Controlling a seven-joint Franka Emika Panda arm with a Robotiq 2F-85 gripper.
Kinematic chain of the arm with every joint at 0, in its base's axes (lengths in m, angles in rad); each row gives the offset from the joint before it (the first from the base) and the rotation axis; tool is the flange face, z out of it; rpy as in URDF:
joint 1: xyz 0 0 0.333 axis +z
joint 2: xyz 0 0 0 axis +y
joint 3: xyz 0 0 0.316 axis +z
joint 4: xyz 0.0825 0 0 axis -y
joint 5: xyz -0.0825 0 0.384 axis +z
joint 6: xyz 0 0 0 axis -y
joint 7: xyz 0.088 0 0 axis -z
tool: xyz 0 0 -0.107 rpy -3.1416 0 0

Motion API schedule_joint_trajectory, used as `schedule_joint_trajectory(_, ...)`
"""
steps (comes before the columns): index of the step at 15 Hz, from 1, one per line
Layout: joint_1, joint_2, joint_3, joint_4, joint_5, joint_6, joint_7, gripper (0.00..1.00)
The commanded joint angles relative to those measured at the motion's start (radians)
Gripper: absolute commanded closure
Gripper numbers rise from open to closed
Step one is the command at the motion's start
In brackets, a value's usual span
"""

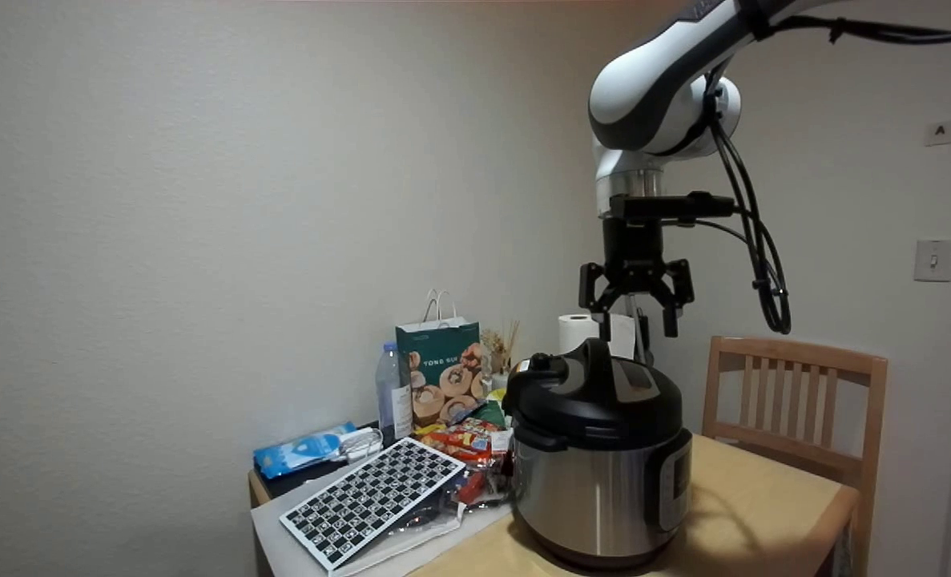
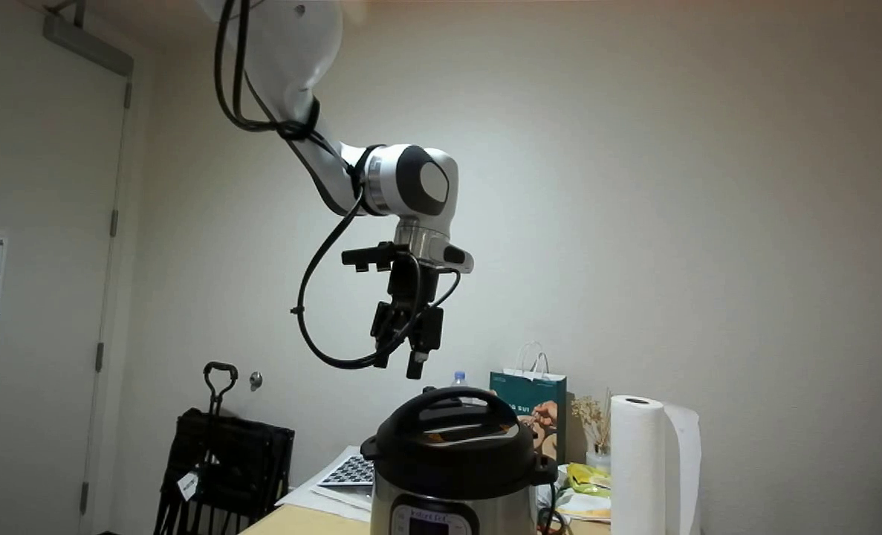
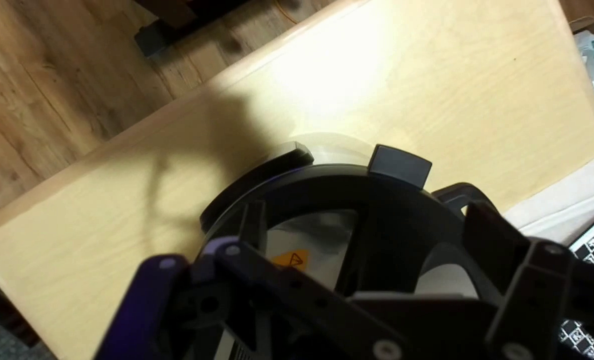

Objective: Remove the black lid from the rice cooker and put it on the table

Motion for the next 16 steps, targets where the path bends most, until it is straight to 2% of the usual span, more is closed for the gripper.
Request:
schedule_joint_trajectory(1,0.008,0.007,-0.009,0.004,-0.001,-0.002,0.000,0.00)
schedule_joint_trajectory(4,0.013,0.002,-0.006,0.004,-0.001,-0.003,0.000,0.00)
schedule_joint_trajectory(11,0.004,0.186,-0.043,0.122,-0.088,0.158,0.177,0.00)
schedule_joint_trajectory(13,0.010,0.236,-0.055,0.179,-0.093,0.155,0.153,0.00)
schedule_joint_trajectory(14,0.013,0.187,-0.056,0.118,-0.073,0.157,0.142,0.00)
schedule_joint_trajectory(16,0.015,0.228,-0.062,0.162,-0.074,0.157,0.141,0.00)
